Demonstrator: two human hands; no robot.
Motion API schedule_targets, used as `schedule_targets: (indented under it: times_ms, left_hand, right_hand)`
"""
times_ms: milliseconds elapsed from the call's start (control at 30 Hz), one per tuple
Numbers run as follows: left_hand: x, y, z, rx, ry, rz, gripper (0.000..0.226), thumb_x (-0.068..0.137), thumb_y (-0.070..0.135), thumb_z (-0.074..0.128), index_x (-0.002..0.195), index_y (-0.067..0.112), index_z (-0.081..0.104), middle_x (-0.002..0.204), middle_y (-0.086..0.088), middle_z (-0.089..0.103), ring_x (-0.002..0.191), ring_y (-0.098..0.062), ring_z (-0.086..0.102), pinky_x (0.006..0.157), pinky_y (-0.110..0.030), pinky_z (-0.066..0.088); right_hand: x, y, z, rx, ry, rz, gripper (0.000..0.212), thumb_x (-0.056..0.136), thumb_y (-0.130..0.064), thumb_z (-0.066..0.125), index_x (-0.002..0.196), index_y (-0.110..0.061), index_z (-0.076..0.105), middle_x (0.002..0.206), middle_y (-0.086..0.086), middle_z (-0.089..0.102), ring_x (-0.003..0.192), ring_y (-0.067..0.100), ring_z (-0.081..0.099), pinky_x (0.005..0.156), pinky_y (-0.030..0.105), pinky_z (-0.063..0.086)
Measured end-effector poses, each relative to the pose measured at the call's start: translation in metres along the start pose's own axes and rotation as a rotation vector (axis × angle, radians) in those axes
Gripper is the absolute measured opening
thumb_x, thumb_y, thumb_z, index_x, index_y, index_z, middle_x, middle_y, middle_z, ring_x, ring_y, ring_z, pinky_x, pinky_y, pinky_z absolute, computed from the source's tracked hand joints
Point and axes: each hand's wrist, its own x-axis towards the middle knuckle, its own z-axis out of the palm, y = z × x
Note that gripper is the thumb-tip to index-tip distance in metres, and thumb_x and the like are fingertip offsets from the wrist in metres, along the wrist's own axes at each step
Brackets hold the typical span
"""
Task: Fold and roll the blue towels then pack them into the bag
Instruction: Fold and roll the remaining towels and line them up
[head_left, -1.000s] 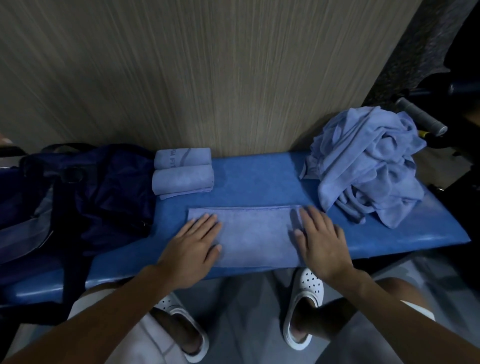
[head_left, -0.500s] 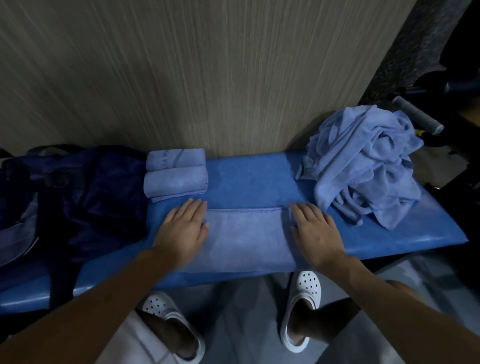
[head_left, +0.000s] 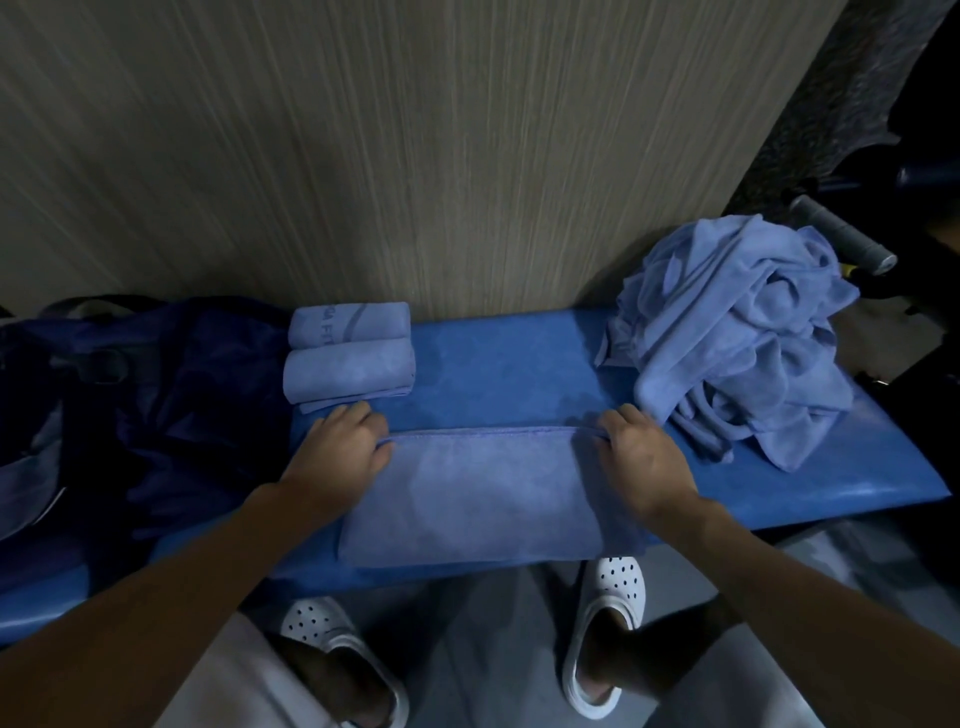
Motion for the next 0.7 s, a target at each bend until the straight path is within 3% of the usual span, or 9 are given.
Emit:
schedule_targets:
  times_ms: [100,233,367,433,500,600,700]
  left_hand:
    - [-0.001,0.0,-0.003,-0.065,0.062,0.007,0.041,0.085,0.042,0.031,0.075,0.011,0.056,0.082,-0.006,0.053,0.079,-0.031,0.054,0.071,-0.047,0.046]
    - [-0.001,-0.001,-0.008,-0.127,0.129,-0.004,0.017,0.095,0.019,0.057,0.08,0.011,0.058,0.083,-0.004,0.055,0.082,-0.027,0.054,0.074,-0.043,0.045]
    - [0.0,-0.001,-0.007,-0.111,0.122,-0.05,0.024,0.094,0.027,0.047,0.092,0.009,0.062,0.089,-0.007,0.059,0.086,-0.03,0.058,0.076,-0.044,0.048]
    - [-0.003,0.007,-0.006,-0.032,0.158,-0.022,0.042,0.091,0.032,0.038,0.11,0.006,0.064,0.102,-0.011,0.063,0.094,-0.034,0.061,0.081,-0.045,0.049]
    - [-0.008,0.024,-0.005,0.01,0.189,0.069,0.05,0.091,0.032,0.035,0.124,0.005,0.061,0.121,-0.012,0.064,0.112,-0.032,0.06,0.095,-0.043,0.042]
    - [-0.018,0.049,0.009,0.072,0.116,0.192,0.055,0.093,0.038,0.034,0.139,0.012,0.053,0.146,-0.006,0.049,0.137,-0.023,0.044,0.112,-0.042,0.029]
    - [-0.026,0.053,0.031,0.104,0.011,0.171,0.059,0.098,0.048,0.025,0.149,0.022,0.038,0.157,-0.001,0.032,0.146,-0.021,0.026,0.116,-0.043,0.02]
  right_hand:
    - [0.001,-0.001,-0.002,0.037,-0.009,0.027,0.015,0.098,-0.02,0.044,0.095,-0.01,0.055,0.099,0.007,0.055,0.095,0.028,0.052,0.07,0.036,0.04]
    - [0.001,-0.001,-0.006,0.119,0.011,0.044,0.015,0.101,-0.023,0.038,0.087,-0.018,0.038,0.091,0.003,0.05,0.084,0.029,0.05,0.063,0.035,0.032]
    - [0.008,-0.004,-0.006,0.094,-0.021,0.111,0.013,0.101,-0.022,0.038,0.092,-0.014,0.041,0.096,0.007,0.05,0.08,0.03,0.047,0.061,0.036,0.034]
    - [0.006,-0.009,-0.006,-0.009,0.053,0.079,0.015,0.098,-0.02,0.042,0.103,-0.008,0.049,0.108,0.013,0.052,0.096,0.036,0.052,0.072,0.042,0.043]
    - [-0.002,-0.016,0.0,-0.126,0.125,-0.088,0.034,0.095,-0.028,0.041,0.118,-0.008,0.054,0.124,0.013,0.054,0.116,0.036,0.051,0.092,0.046,0.044]
    - [-0.022,-0.028,0.014,-0.188,0.023,-0.283,0.052,0.098,-0.046,0.029,0.137,-0.019,0.052,0.144,0.006,0.049,0.133,0.027,0.045,0.107,0.045,0.03]
    - [-0.03,-0.025,0.027,-0.239,-0.113,-0.225,0.064,0.101,-0.053,0.009,0.143,-0.023,0.047,0.151,0.005,0.042,0.139,0.024,0.04,0.112,0.045,0.021]
